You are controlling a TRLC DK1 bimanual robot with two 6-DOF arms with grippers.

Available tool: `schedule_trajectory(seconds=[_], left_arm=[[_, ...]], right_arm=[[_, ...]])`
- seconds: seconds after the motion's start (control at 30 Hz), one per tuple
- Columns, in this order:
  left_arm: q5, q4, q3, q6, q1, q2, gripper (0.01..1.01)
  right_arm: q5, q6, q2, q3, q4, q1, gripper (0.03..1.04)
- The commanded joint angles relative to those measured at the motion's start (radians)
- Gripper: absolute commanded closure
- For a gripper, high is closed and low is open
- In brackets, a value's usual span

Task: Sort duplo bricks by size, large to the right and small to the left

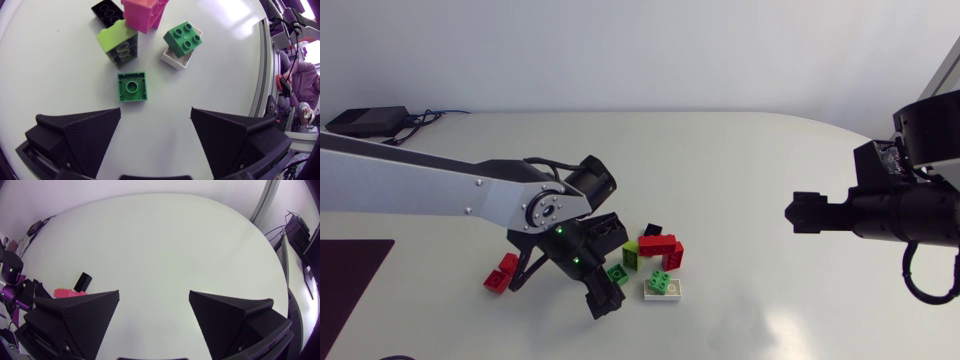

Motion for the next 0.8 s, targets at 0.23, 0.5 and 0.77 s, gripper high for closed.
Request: schedule_trajectory(seconds=[0.23,0.5,0.77], left_arm=[[-0.024,0.033,0.077,0.024,0.007,0.098,0.056],[-0.043,0.04,0.109,0.023,0.01,0.146,0.151],[-0.076,0.085,0.085,0.006,0.033,0.128,0.807]], right_arm=[[0.012,0.002,0.014,-0.02,-0.001,0.008,0.06],[0.012,0.002,0.015,-0.02,-0.001,0.008,0.06],[0.012,0.002,0.018,-0.017,-0.004,0.008,0.06]])
